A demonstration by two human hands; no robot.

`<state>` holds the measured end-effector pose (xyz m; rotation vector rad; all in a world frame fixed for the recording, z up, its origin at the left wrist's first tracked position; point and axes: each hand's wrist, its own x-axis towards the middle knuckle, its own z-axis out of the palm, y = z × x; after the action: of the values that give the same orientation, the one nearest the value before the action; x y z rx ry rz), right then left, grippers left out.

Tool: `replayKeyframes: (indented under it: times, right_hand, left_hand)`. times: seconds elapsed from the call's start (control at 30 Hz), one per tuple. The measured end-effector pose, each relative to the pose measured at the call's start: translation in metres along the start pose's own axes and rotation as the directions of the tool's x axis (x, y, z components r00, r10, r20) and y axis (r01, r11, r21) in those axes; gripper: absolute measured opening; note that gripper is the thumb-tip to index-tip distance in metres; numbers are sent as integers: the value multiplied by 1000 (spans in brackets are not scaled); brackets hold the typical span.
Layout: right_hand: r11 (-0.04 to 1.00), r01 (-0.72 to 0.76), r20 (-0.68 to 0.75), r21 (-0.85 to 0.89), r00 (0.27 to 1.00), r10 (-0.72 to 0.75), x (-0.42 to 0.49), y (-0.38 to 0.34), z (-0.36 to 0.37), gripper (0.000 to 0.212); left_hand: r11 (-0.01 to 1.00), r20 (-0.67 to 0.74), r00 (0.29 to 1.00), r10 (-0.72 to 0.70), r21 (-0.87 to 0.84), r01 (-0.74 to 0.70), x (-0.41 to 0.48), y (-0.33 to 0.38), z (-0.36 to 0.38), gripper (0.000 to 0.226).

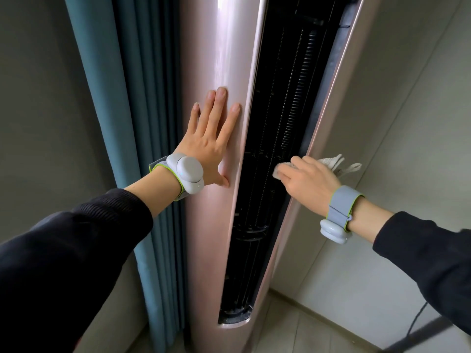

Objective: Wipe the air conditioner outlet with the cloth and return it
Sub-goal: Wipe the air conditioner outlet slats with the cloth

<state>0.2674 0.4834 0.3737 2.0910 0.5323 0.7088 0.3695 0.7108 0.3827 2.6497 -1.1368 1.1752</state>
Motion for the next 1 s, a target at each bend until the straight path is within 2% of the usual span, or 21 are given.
replayKeyframes:
  times: [0.1, 0.23, 0.57, 0.8, 1.0]
  right_hand:
    - [999, 40, 42, 11, 998, -40, -5, -7, 3, 21]
    - [995, -73, -41, 64, 996, 76, -8, -3, 6, 42]
    - [989, -135, -154, 53, 978, 142, 10, 6, -5, 37]
    - [996, -92, -139, -8, 986, 90, 10, 5, -5, 37]
    - [995, -103, -148, 14, 984, 103, 14, 0, -2, 35]
  left_hand:
    - [1000, 2, 1000, 4, -1, -4, 0, 0, 0, 163]
    - [1000, 0, 1000, 7, -5, -7, 0, 0, 0, 163]
    - [1000, -17, 1000, 18, -12, -18, 0, -2, 2, 163]
    - [1000, -22, 1000, 13, -8, -14, -1, -2, 3, 164]
    - [1000, -11, 1000, 17, -13, -18, 0, -2, 2, 163]
